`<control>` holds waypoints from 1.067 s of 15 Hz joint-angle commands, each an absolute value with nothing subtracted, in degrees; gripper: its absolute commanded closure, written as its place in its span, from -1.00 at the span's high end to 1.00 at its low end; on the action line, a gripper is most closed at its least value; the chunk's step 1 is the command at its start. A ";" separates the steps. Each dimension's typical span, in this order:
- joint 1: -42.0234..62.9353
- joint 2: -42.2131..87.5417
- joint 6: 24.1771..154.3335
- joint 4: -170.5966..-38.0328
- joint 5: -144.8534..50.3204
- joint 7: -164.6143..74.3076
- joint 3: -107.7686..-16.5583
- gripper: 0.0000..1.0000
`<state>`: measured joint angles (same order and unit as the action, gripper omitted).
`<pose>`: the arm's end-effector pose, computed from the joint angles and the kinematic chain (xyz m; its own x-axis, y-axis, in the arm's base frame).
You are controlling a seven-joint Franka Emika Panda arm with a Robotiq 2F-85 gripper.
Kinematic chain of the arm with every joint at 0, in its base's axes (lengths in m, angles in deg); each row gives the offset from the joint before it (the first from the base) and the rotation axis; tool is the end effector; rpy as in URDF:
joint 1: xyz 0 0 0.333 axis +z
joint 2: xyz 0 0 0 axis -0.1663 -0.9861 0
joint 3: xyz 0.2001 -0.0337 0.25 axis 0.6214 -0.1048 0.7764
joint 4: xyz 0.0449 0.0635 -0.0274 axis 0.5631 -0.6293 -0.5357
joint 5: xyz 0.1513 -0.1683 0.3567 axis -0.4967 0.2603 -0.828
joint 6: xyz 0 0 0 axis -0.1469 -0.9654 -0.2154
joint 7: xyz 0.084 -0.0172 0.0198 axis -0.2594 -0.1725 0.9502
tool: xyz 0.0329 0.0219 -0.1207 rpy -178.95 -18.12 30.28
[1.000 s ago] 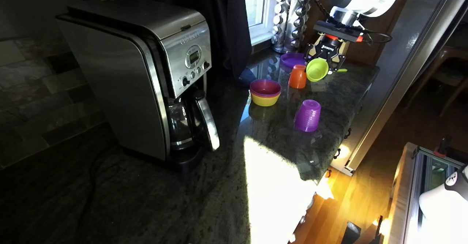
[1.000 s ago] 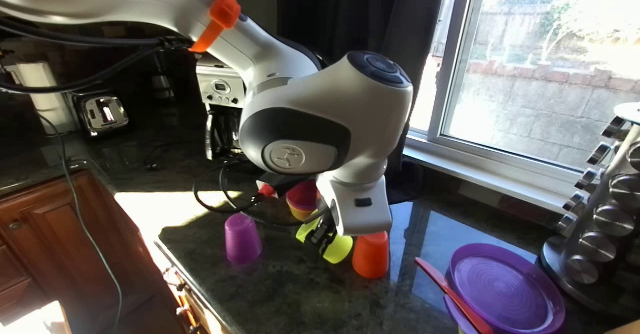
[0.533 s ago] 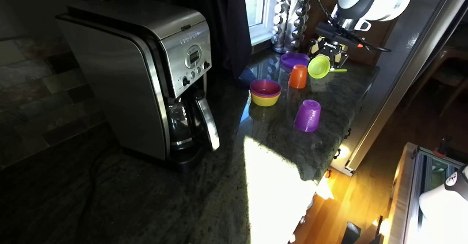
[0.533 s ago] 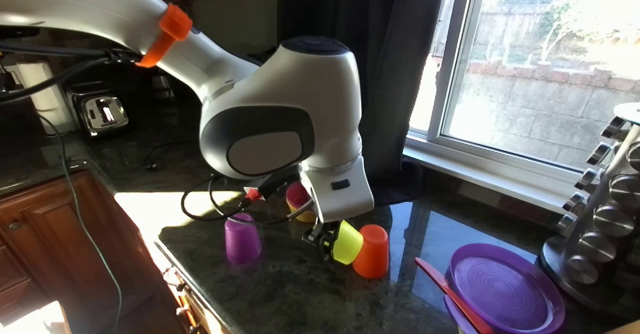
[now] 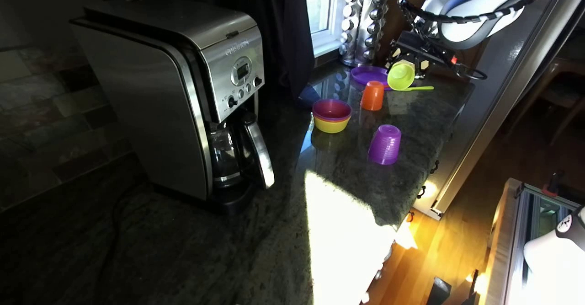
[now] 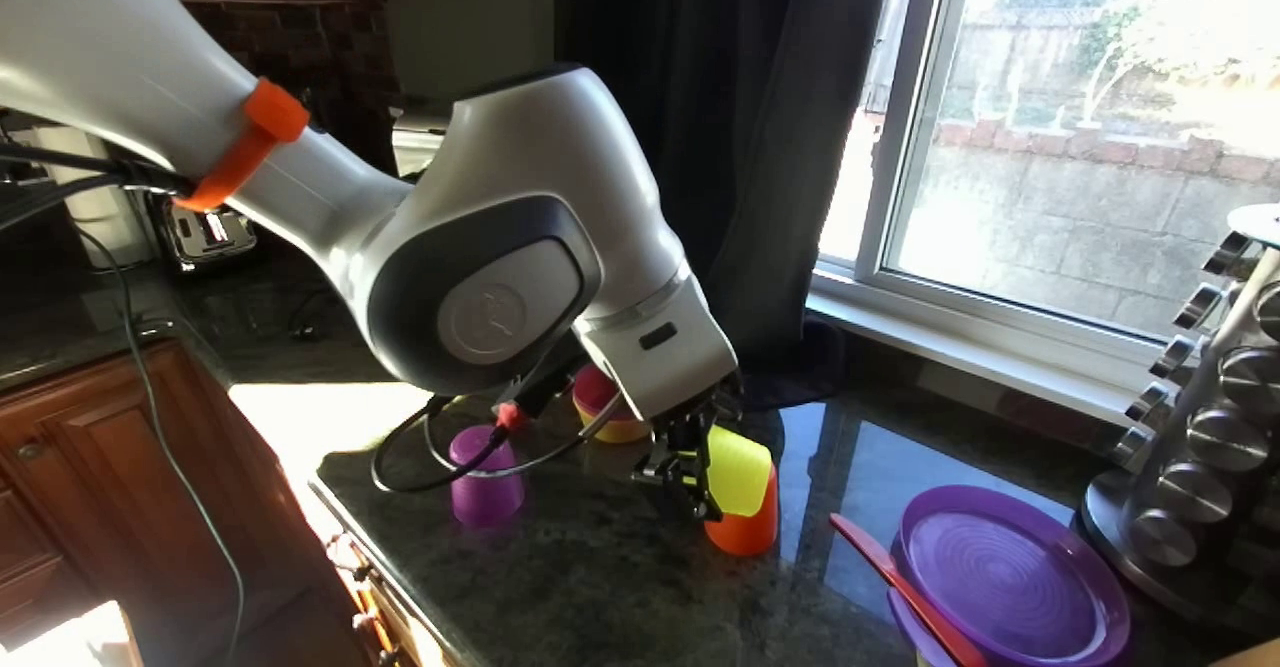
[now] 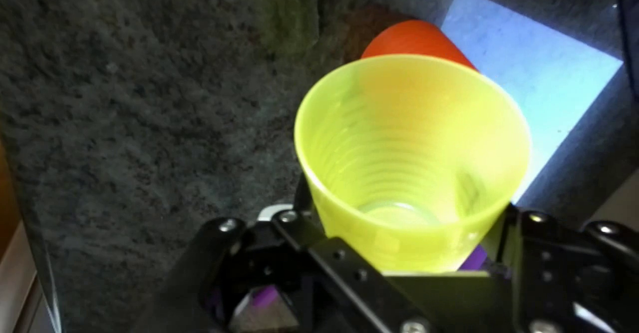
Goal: Place the yellow cup upside down.
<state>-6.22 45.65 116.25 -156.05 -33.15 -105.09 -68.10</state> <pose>0.4705 -0.2114 0.3294 0.1949 -0.9254 0.3250 -0.9194 -0.2878 -0.2682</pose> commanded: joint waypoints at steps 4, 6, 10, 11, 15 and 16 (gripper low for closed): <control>-11.56 48.74 121.43 -158.54 -8.19 -122.34 -64.65 -0.03; -11.23 49.86 120.68 -159.33 -5.48 -125.44 -63.87 -0.03; -10.28 47.32 120.23 -156.78 -8.42 -122.04 -64.94 0.47; -10.29 47.20 120.23 -156.67 -8.42 -122.00 -64.99 0.47; -12.03 47.38 120.47 -155.90 -2.58 -126.69 -63.86 -0.03; -12.66 47.52 120.91 -155.62 0.52 -128.94 -63.34 -0.03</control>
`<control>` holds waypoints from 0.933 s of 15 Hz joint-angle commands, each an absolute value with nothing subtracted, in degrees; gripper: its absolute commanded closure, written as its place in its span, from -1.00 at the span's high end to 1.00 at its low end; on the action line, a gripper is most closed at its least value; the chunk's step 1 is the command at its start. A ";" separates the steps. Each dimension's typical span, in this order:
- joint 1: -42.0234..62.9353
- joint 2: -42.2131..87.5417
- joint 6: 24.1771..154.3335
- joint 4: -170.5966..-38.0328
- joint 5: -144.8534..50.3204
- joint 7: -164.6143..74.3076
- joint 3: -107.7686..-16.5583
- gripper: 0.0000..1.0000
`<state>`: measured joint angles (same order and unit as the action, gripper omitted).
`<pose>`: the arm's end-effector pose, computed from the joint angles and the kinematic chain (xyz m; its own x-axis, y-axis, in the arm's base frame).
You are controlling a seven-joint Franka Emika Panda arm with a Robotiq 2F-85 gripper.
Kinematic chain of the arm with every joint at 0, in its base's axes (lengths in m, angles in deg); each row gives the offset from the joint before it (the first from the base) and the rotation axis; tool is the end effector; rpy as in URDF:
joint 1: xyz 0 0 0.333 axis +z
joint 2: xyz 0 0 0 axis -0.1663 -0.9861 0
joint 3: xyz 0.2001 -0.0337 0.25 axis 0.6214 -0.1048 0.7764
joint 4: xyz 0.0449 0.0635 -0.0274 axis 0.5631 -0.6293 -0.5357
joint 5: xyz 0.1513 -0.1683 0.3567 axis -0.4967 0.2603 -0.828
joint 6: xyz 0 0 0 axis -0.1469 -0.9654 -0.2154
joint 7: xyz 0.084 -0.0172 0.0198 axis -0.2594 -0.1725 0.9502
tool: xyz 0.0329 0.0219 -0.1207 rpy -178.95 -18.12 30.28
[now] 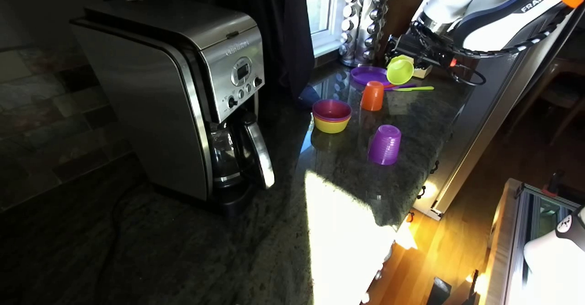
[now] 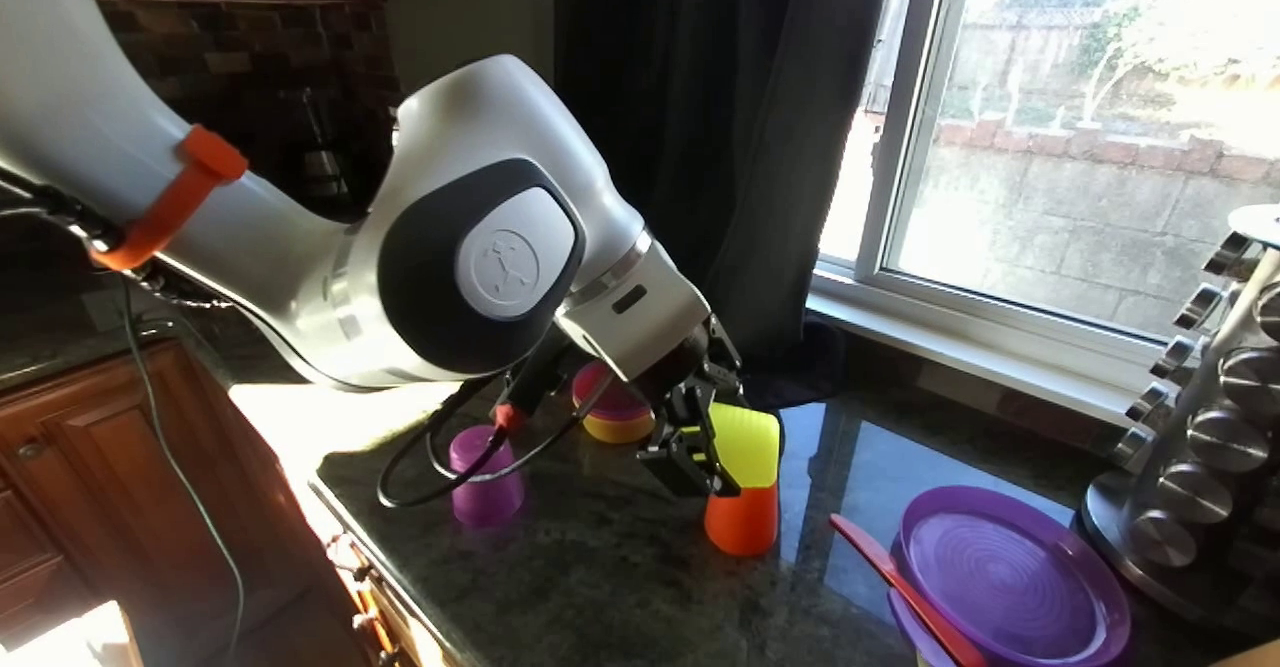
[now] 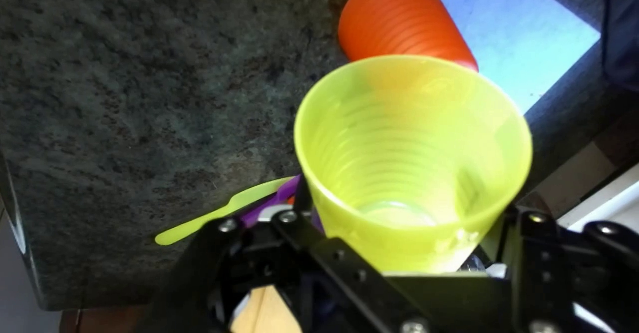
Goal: Place the yellow cup upside down.
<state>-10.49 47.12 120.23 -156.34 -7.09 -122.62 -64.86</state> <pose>0.4721 -0.1960 0.3418 0.2364 -0.8346 0.4975 -0.8821 -0.3991 -0.2504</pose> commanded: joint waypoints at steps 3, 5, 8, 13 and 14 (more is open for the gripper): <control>-14.40 48.36 119.56 -154.11 14.41 -140.27 -61.06 -0.03; -14.36 48.09 117.88 -153.31 21.34 -147.08 -59.70 -0.03; -13.60 47.43 114.31 -152.66 29.71 -156.19 -57.58 -0.03; -12.75 46.30 108.14 -152.74 41.47 -171.01 -53.84 -0.03; -12.60 45.97 107.02 -152.76 43.18 -173.19 -53.23 -0.03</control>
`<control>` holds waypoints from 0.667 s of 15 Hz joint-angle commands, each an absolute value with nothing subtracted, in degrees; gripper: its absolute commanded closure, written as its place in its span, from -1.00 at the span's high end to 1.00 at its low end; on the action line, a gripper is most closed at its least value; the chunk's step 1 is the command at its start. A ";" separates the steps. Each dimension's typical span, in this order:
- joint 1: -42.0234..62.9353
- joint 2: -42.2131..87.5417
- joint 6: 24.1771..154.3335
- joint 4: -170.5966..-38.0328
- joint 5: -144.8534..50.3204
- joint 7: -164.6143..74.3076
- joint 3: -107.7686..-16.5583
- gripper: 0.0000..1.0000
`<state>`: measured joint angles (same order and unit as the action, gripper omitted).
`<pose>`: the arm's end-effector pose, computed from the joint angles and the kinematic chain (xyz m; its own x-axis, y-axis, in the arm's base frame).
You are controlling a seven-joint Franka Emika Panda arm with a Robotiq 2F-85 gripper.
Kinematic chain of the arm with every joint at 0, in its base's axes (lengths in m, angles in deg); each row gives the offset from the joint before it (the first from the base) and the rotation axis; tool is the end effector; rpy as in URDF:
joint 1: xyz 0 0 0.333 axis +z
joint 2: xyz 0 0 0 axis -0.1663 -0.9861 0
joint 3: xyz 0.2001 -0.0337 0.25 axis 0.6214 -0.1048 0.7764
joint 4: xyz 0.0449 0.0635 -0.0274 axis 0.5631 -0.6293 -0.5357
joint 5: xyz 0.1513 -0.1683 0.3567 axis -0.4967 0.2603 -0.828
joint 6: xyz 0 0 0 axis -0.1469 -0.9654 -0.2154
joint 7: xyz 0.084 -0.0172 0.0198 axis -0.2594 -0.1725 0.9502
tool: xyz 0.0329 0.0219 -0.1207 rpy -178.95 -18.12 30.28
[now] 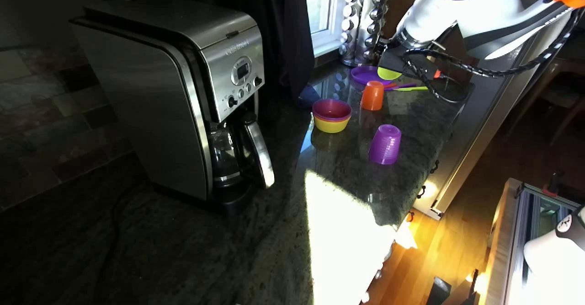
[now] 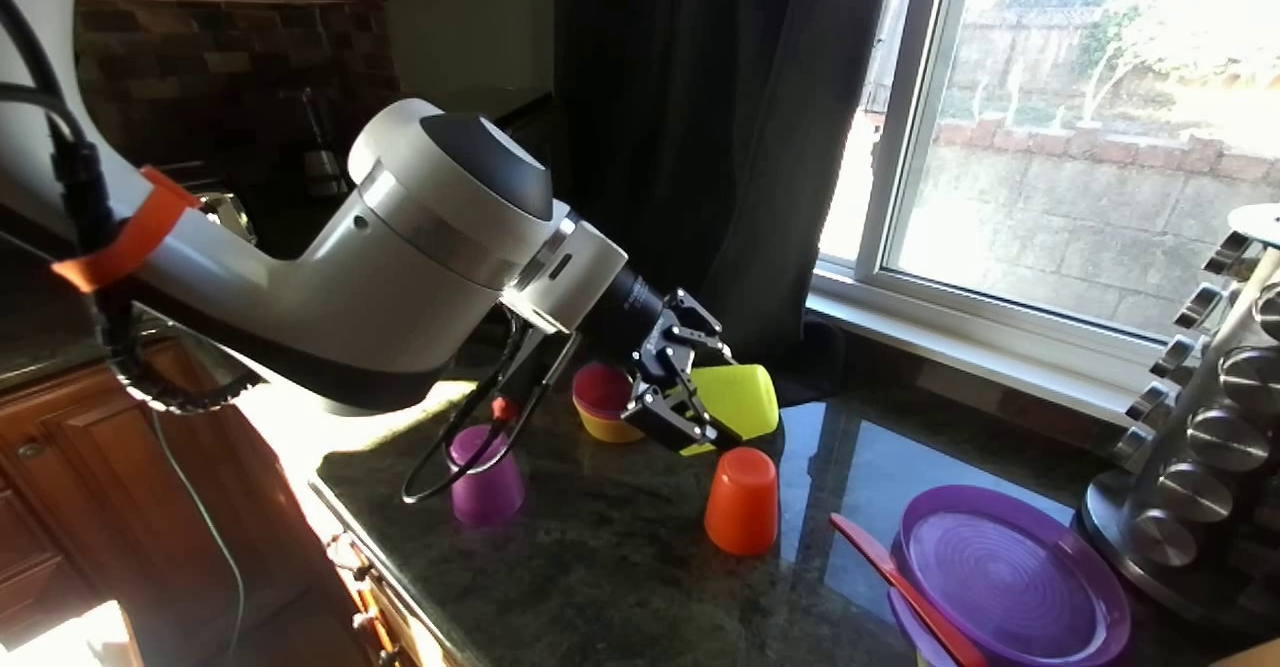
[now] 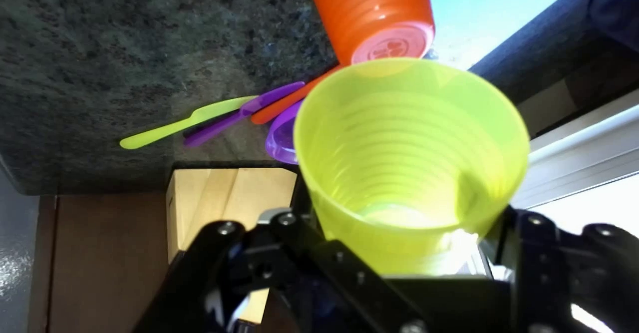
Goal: Place the yellow cup upside down.
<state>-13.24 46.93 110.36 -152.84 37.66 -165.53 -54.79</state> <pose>0.4883 -0.1425 0.3365 0.1717 -0.6403 0.7487 -0.8610 -0.4668 -0.2018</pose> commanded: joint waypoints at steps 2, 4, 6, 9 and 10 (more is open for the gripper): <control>-12.26 45.07 106.19 -152.79 46.08 -175.82 -52.36 -0.03; -12.57 45.64 107.51 -152.85 43.93 -172.75 -52.69 0.47; -12.40 45.00 107.44 -152.85 45.20 -174.33 -52.30 0.47; -12.37 44.86 107.44 -152.81 45.40 -174.44 -52.28 -0.03; -12.18 44.52 106.82 -153.04 44.84 -173.43 -52.04 -0.03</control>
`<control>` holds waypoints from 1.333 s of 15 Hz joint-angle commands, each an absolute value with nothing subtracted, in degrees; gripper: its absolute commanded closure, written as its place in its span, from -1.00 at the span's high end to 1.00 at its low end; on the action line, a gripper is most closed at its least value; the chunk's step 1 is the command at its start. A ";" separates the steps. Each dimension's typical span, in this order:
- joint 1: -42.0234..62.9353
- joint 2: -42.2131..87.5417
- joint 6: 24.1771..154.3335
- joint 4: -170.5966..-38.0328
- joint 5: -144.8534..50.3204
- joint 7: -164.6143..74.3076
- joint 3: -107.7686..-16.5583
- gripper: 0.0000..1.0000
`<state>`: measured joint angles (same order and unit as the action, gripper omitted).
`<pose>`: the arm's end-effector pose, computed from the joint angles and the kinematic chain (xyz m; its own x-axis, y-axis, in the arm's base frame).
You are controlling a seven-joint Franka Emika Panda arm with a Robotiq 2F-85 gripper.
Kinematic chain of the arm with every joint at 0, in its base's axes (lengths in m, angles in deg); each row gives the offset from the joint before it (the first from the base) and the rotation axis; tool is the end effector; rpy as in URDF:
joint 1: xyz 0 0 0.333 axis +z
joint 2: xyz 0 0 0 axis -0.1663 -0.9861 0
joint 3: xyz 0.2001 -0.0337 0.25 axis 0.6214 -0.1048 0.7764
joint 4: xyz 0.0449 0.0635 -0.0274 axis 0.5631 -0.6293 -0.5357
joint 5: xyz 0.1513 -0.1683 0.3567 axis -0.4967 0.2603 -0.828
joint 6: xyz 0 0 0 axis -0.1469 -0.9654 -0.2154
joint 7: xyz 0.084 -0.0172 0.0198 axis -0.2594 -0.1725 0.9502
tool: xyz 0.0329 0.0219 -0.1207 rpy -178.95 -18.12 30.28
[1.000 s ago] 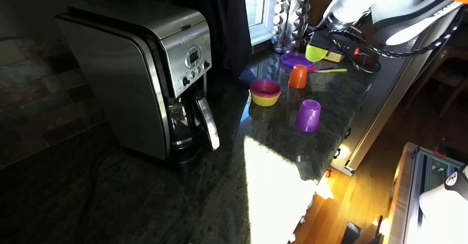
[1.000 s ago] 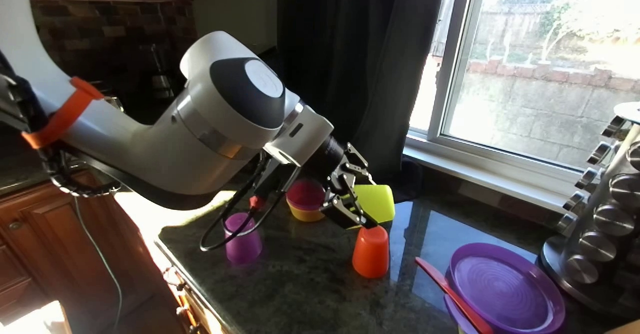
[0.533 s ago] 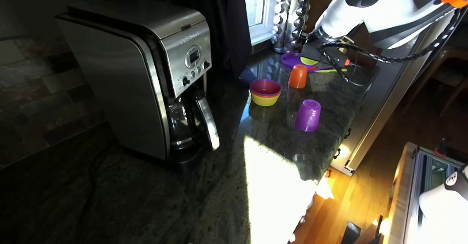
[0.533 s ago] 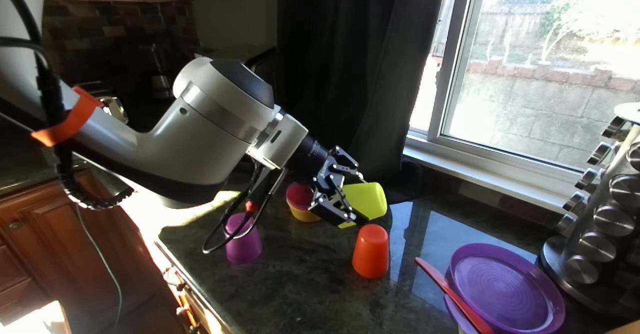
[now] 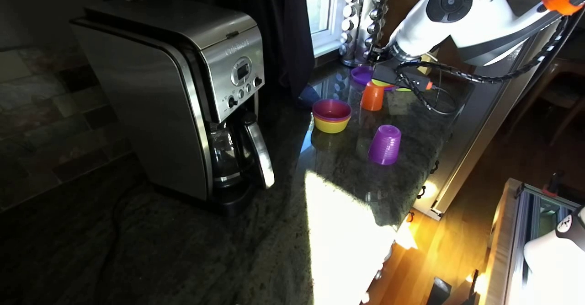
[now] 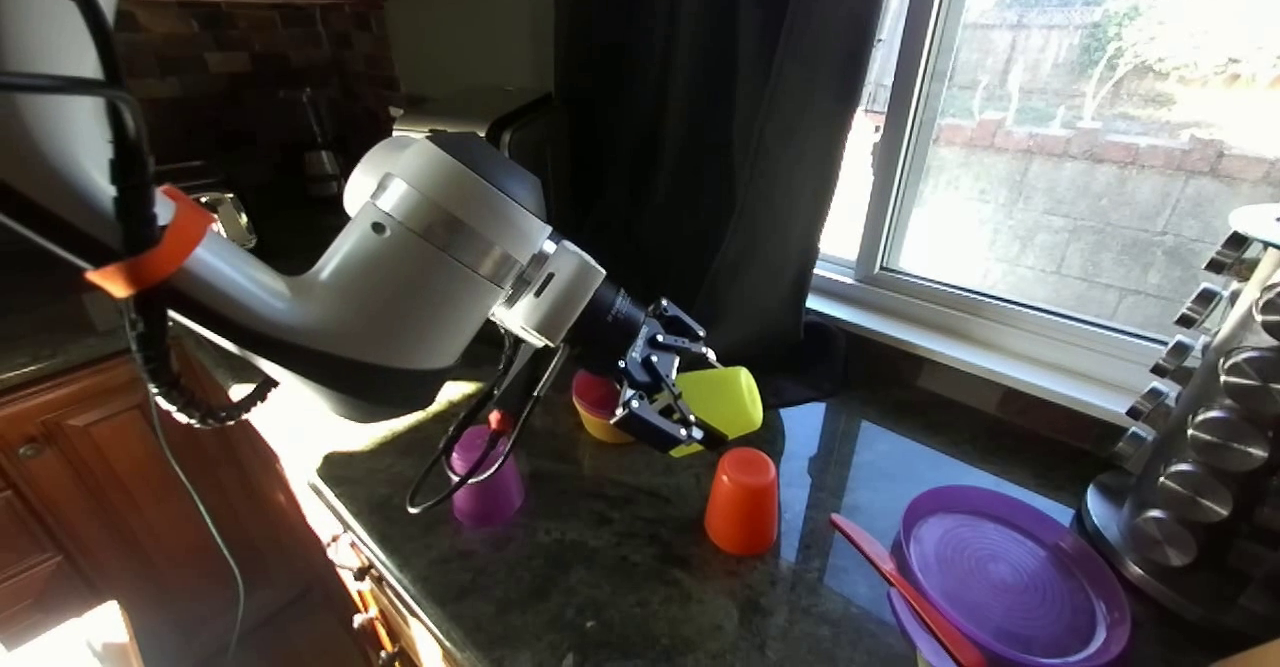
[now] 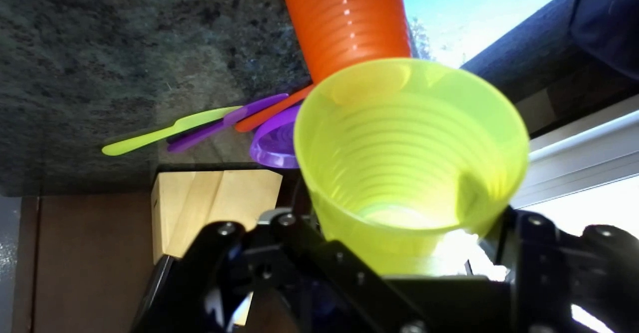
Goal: Place the yellow cup upside down.
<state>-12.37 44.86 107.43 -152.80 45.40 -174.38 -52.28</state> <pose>0.4924 -0.1209 0.3153 0.1686 -0.6046 0.7785 -0.8465 -0.4935 -0.1999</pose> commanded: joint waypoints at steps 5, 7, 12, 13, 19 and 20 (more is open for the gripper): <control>-11.27 42.94 99.23 -153.06 43.59 -172.02 -50.44 -0.03; -4.10 41.91 92.56 -152.85 44.16 -172.76 -55.17 -0.03; 2.71 39.96 82.48 -152.48 45.04 -175.57 -56.32 -0.03; 3.52 39.46 81.53 -152.24 45.49 -176.60 -56.42 -0.03; 6.39 36.72 76.89 -151.47 46.34 -181.63 -56.46 -0.03; 6.68 36.35 76.12 -151.28 46.44 -182.78 -56.38 -0.03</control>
